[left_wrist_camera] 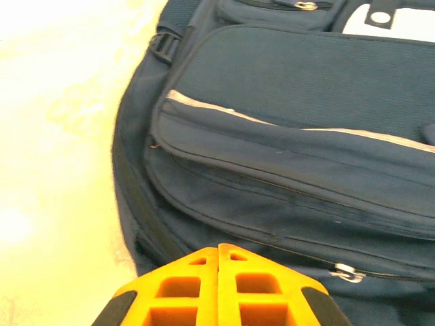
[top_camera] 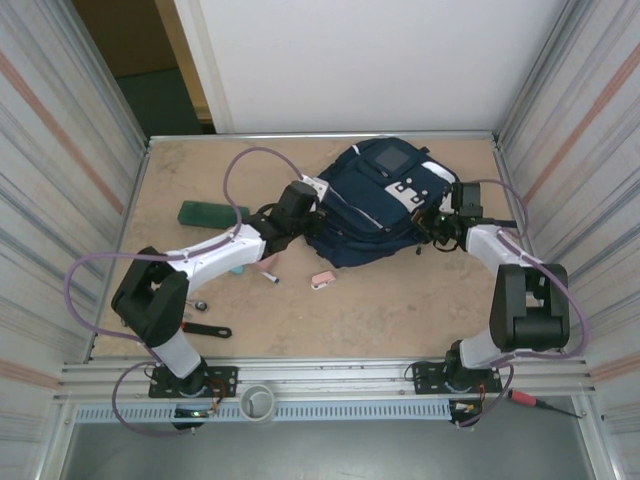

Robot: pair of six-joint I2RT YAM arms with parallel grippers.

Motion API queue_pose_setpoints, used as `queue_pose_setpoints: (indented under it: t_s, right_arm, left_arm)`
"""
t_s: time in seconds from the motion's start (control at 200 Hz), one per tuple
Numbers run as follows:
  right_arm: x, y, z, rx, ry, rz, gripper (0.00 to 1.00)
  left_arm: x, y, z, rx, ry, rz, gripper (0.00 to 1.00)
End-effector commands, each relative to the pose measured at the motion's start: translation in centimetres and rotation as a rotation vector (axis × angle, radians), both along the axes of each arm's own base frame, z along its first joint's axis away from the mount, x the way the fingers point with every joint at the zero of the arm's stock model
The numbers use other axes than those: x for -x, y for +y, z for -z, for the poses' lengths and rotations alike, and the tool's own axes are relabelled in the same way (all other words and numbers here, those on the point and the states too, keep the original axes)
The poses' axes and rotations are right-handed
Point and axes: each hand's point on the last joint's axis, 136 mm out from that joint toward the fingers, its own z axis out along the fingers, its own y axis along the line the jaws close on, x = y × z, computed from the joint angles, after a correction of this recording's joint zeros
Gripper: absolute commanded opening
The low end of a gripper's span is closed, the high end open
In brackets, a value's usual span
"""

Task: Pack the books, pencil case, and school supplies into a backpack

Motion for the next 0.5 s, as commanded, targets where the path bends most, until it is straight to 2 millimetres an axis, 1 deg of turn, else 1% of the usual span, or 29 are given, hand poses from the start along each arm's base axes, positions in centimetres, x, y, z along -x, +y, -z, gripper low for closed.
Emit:
queue_pose_setpoints:
  t_s: [0.0, 0.04, 0.1, 0.245, 0.316, 0.391, 0.496]
  right_arm:
    - [-1.3, 2.1, -1.1, -0.044, -0.022, -0.119, 0.03]
    - [-1.6, 2.3, -1.0, -0.042, -0.018, -0.128, 0.03]
    - [-1.7, 2.3, -0.8, -0.034, -0.008, -0.128, 0.03]
    - [-1.0, 2.0, 0.2, -0.007, 0.012, -0.129, 0.03]
    - [-0.7, 2.0, 0.7, -0.002, 0.025, -0.135, 0.05]
    - [-0.6, 1.8, 0.7, 0.014, 0.03, -0.136, 0.14]
    - [-0.3, 1.0, -0.2, 0.087, 0.01, -0.126, 0.33]
  left_arm:
    - [1.4, -2.4, -2.8, 0.068, -0.047, 0.066, 0.0]
    - [1.7, -2.9, -2.9, 0.07, -0.044, 0.079, 0.0]
    - [1.8, -3.2, -2.6, 0.065, -0.029, 0.09, 0.0]
    - [1.1, -2.0, -0.8, 0.054, 0.054, 0.104, 0.0]
    - [0.5, -1.0, 0.1, 0.072, 0.11, 0.11, 0.11]
    - [-0.2, -0.1, 0.9, 0.098, 0.16, 0.107, 0.24]
    - [-0.7, 1.0, 1.7, 0.121, 0.211, 0.094, 0.33]
